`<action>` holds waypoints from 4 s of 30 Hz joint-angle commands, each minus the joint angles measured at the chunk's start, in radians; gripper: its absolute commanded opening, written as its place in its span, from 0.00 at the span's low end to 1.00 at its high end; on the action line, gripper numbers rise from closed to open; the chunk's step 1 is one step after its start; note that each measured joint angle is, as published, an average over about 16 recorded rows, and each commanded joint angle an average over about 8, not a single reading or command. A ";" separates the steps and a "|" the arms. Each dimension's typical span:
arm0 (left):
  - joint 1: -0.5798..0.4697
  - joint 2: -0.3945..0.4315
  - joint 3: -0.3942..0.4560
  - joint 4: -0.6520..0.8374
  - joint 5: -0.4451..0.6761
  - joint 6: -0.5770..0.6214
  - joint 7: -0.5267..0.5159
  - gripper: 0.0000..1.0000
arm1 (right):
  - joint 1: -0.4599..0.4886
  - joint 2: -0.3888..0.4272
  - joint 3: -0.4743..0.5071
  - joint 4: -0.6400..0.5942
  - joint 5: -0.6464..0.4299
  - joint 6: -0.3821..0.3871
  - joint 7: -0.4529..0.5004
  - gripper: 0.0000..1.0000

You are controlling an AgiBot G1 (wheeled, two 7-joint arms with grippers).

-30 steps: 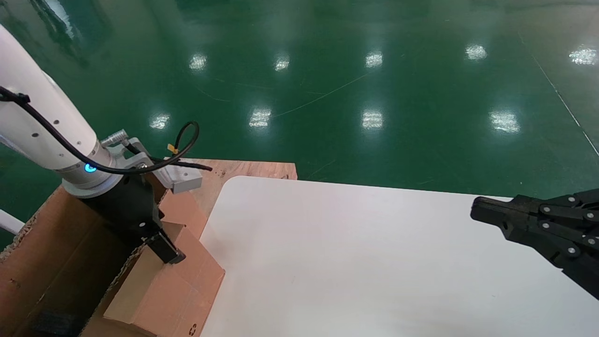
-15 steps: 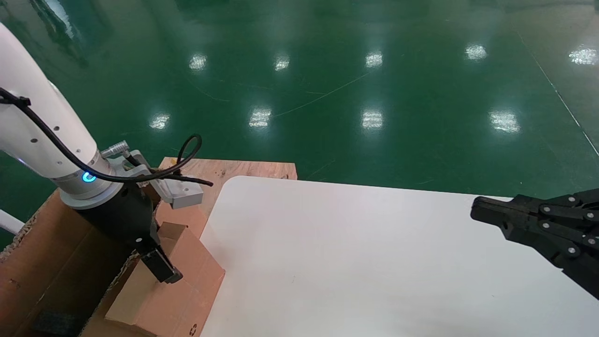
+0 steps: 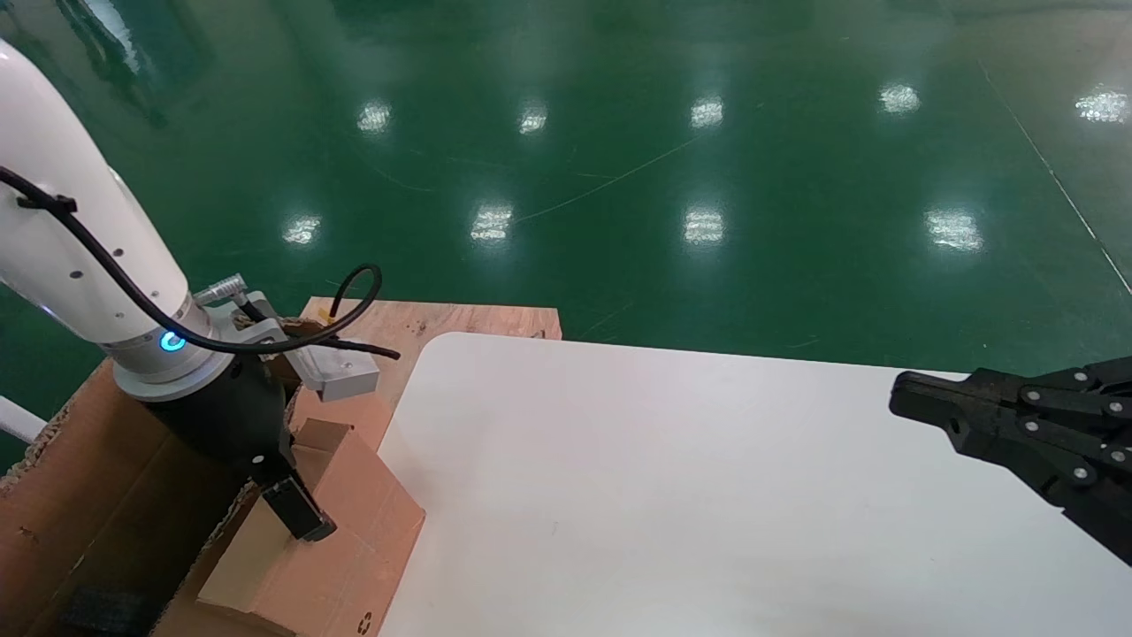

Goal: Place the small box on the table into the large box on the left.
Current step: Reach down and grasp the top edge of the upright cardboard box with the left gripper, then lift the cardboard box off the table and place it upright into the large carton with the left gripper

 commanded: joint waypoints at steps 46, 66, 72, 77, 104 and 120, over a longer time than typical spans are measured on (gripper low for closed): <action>0.020 0.011 0.037 0.016 -0.012 -0.014 -0.003 0.00 | 0.000 0.000 0.000 0.000 0.000 0.000 0.000 1.00; 0.019 0.012 0.038 0.019 -0.012 -0.015 -0.002 0.00 | 0.000 0.000 -0.001 0.001 -0.002 -0.001 -0.001 1.00; 0.016 0.015 0.041 0.018 -0.009 -0.021 -0.006 0.00 | 0.004 0.003 -0.002 0.003 -0.008 -0.003 -0.004 1.00; 0.011 0.016 0.042 0.013 -0.004 -0.027 -0.013 0.00 | 0.006 0.006 0.001 0.003 -0.009 -0.002 -0.006 1.00; -0.039 0.005 0.037 0.006 0.032 -0.065 -0.043 0.00 | -0.014 0.018 0.009 0.018 0.000 0.020 0.000 0.00; -0.226 -0.022 -0.063 0.127 0.042 -0.108 0.099 0.00 | -0.015 0.018 0.009 0.018 0.000 0.020 0.000 0.00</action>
